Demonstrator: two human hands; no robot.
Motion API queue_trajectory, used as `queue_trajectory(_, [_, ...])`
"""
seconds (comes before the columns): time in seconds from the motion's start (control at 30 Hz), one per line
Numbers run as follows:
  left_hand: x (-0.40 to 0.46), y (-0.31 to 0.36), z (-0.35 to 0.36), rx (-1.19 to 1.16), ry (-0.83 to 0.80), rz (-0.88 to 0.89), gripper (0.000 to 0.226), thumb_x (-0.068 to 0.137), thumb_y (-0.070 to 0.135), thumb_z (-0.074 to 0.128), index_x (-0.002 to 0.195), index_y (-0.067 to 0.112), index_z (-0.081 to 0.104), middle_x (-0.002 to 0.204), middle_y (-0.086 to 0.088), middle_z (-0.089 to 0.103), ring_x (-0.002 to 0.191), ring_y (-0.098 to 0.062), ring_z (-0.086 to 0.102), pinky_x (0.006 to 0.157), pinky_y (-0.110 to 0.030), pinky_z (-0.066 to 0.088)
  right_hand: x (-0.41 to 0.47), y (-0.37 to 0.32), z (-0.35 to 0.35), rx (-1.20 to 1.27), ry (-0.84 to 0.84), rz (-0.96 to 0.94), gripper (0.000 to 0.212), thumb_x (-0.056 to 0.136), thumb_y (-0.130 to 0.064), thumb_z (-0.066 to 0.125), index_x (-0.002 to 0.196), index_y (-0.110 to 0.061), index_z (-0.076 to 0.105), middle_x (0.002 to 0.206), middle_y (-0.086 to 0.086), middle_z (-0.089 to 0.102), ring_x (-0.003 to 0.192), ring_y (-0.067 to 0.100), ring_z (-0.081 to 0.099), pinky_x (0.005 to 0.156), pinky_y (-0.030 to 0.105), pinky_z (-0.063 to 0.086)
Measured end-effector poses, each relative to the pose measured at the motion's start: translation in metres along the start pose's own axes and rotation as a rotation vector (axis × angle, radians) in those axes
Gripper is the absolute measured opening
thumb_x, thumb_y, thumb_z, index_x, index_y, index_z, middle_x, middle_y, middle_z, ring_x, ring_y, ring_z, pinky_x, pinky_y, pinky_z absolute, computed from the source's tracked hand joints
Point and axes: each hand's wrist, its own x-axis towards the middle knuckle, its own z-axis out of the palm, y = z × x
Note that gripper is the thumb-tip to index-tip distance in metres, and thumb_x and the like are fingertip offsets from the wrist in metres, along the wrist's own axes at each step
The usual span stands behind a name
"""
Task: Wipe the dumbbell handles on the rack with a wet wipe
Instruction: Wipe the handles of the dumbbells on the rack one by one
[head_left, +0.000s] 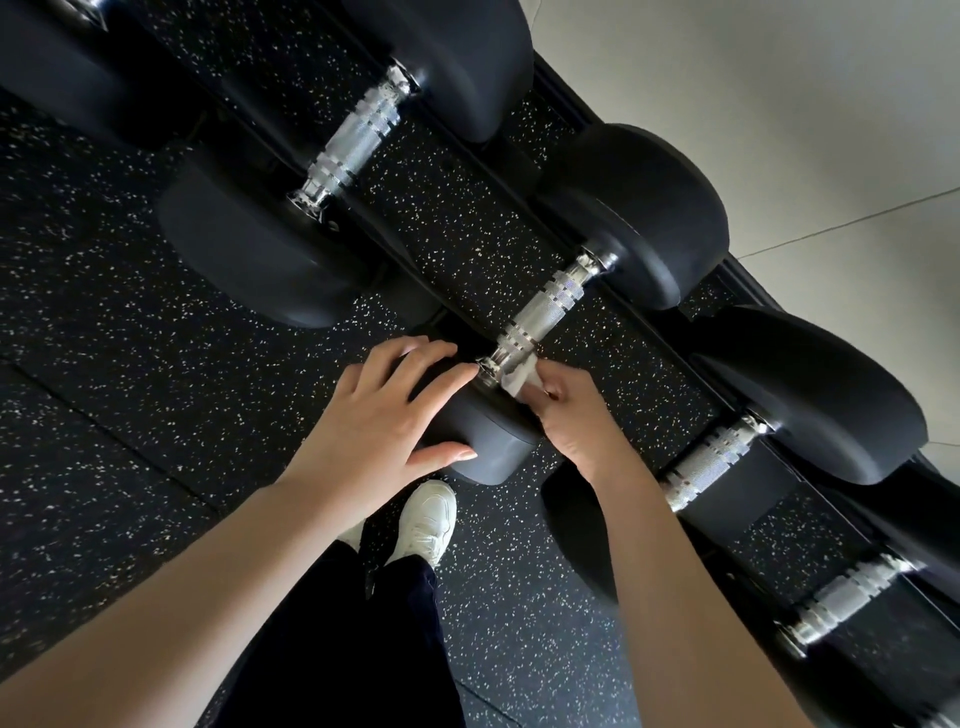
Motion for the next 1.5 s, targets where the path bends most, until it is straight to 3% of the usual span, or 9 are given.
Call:
queue_trajectory(0.1, [0.000, 0.000, 0.001, -0.005, 0.011, -0.003, 0.066, 0.083, 0.061, 0.040, 0.136, 0.021, 0.047, 0.139, -0.003, 0.047, 0.125, -0.029, 0.043, 0.085, -0.047, 0.049, -0.009, -0.002, 0.000, -0.313, 0.143, -0.127, 0.011, 0.087, -0.012, 0.060, 0.078, -0.013, 0.066, 0.067, -0.006, 0.060, 0.064, 0.008, 0.053, 0.059, 0.018, 0.039])
queue_trajectory(0.2, [-0.001, 0.000, 0.002, -0.004, 0.012, -0.008, 0.067, 0.083, 0.061, 0.040, 0.136, 0.022, 0.046, 0.139, -0.003, 0.047, 0.126, -0.029, 0.043, 0.085, -0.046, 0.048, -0.017, -0.010, 0.006, -0.343, 0.296, -0.232, 0.008, 0.084, -0.019, 0.066, 0.088, -0.014, 0.070, 0.078, -0.002, 0.069, 0.070, 0.014, 0.061, 0.064, 0.024, 0.049])
queue_trajectory(0.37, [-0.002, 0.000, 0.003, -0.027, 0.047, -0.016, 0.064, 0.082, 0.060, 0.044, 0.136, 0.024, 0.047, 0.138, -0.002, 0.048, 0.127, -0.026, 0.040, 0.086, -0.043, 0.046, -0.006, -0.029, 0.020, -0.436, 0.360, -0.337, 0.013, 0.081, -0.015, 0.069, 0.091, -0.021, 0.064, 0.076, -0.006, 0.068, 0.067, 0.017, 0.065, 0.060, 0.028, 0.050])
queue_trajectory(0.5, [-0.003, -0.001, 0.005, -0.064, 0.068, -0.032, 0.069, 0.077, 0.057, 0.056, 0.136, 0.023, 0.049, 0.139, 0.000, 0.048, 0.126, -0.024, 0.039, 0.086, -0.044, 0.046, 0.001, -0.041, 0.025, -0.539, 0.349, -0.236, 0.015, 0.084, -0.027, 0.066, 0.099, -0.030, 0.069, 0.082, 0.003, 0.072, 0.074, 0.026, 0.066, 0.065, 0.037, 0.055])
queue_trajectory(0.73, [-0.003, -0.002, 0.010, -0.073, 0.099, -0.050, 0.068, 0.079, 0.061, 0.041, 0.133, 0.023, 0.052, 0.138, 0.002, 0.050, 0.126, -0.022, 0.039, 0.085, -0.041, 0.047, 0.001, -0.062, 0.025, -0.701, 0.197, -0.080, 0.026, 0.089, -0.043, 0.055, 0.110, -0.030, 0.064, 0.094, 0.013, 0.068, 0.090, 0.034, 0.064, 0.070, 0.035, 0.049])
queue_trajectory(0.93, [-0.003, -0.002, 0.013, -0.087, 0.140, -0.041, 0.066, 0.079, 0.061, 0.040, 0.134, 0.026, 0.047, 0.139, 0.003, 0.049, 0.126, -0.022, 0.040, 0.085, -0.043, 0.048, 0.009, -0.070, 0.021, -0.942, 0.181, -0.118, 0.027, 0.093, -0.041, 0.049, 0.112, -0.026, 0.061, 0.098, 0.012, 0.066, 0.093, 0.034, 0.062, 0.065, 0.031, 0.040])
queue_trajectory(1.17, [-0.004, -0.004, 0.014, -0.094, 0.145, -0.043, 0.066, 0.079, 0.062, 0.040, 0.135, 0.026, 0.048, 0.140, 0.003, 0.050, 0.126, -0.021, 0.039, 0.086, -0.042, 0.048, 0.021, -0.083, 0.005, -1.003, 0.288, -0.128, 0.023, 0.092, -0.035, 0.053, 0.105, -0.020, 0.064, 0.094, 0.011, 0.067, 0.090, 0.033, 0.063, 0.069, 0.034, 0.047])
queue_trajectory(1.5, [-0.003, -0.004, 0.012, -0.099, 0.116, -0.045, 0.067, 0.079, 0.063, 0.039, 0.133, 0.026, 0.053, 0.138, 0.003, 0.051, 0.126, -0.021, 0.039, 0.087, -0.040, 0.048, 0.034, -0.091, -0.013, -0.965, 0.620, -0.131, 0.025, 0.098, -0.025, 0.043, 0.109, -0.012, 0.061, 0.097, 0.017, 0.067, 0.087, 0.036, 0.063, 0.061, 0.032, 0.035])
